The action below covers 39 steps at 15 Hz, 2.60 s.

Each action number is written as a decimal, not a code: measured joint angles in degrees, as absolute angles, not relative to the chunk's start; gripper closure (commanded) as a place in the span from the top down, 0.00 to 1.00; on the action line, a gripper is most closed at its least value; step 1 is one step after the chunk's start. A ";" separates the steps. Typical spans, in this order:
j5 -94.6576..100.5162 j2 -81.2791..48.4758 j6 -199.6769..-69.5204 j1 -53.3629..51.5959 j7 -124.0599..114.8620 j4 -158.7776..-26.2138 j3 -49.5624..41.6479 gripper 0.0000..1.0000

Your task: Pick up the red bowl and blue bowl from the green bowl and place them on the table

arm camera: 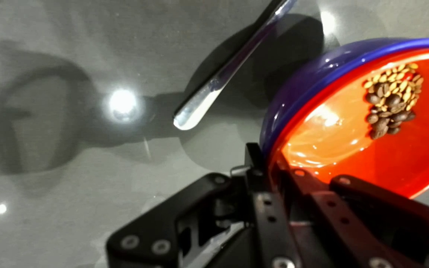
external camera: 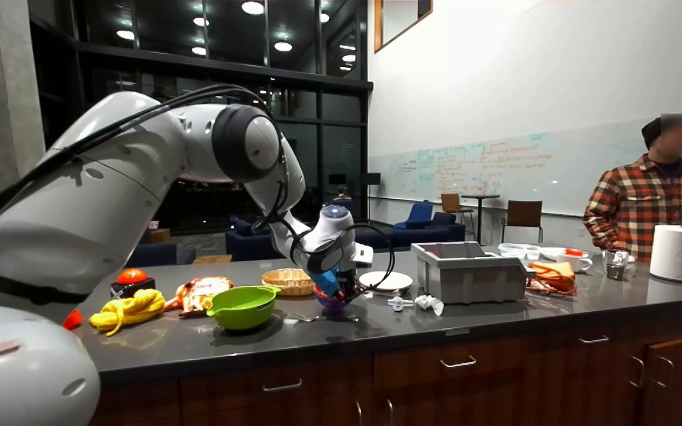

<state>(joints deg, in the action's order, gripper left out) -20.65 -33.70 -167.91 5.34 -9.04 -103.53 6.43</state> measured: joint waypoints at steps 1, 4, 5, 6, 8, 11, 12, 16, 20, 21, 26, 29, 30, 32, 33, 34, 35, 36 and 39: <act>-20.63 -33.74 -167.91 5.12 -9.31 -103.43 6.36 0.02; -20.62 -33.82 -167.91 4.42 -9.82 -103.21 6.08 0.02; -20.58 -33.87 -167.91 4.12 -10.02 -103.10 5.87 0.02; -20.48 -33.96 -167.89 3.76 -10.29 -102.95 5.57 0.02; -20.35 -34.25 -167.88 3.11 -10.78 -102.58 5.00 0.02; -20.16 -34.65 -167.80 2.21 -11.20 -102.33 4.14 0.02; -20.07 -34.80 -167.78 1.91 -11.40 -102.25 3.85 0.02; -19.84 -35.58 -167.61 0.97 -11.98 -101.77 3.00 0.02; -19.31 -36.24 -167.08 0.38 -12.54 -101.23 2.28 0.32; -19.16 -36.32 -166.95 0.29 -12.82 -101.17 2.10 0.36; -19.04 -36.51 -166.27 0.06 -13.25 -100.48 1.71 0.69; -19.04 -36.51 -166.26 0.06 -13.38 -100.02 1.69 0.91; -19.04 -36.51 -166.30 0.06 -13.41 -99.85 1.69 0.97; -19.04 -36.47 -166.43 0.06 -13.42 -99.54 1.70 1.00; -19.04 -36.32 -166.64 0.06 -13.42 -99.48 1.78 1.00; -19.04 -36.06 -166.95 0.06 -13.39 -99.48 1.95 1.00; -19.04 -35.64 -167.37 0.01 -13.27 -99.54 2.22 1.00; -19.03 -34.99 -167.90 -0.06 -13.02 -99.75 2.63 1.00; -18.63 -31.68 -169.64 -0.77 -11.77 -101.86 4.13 1.00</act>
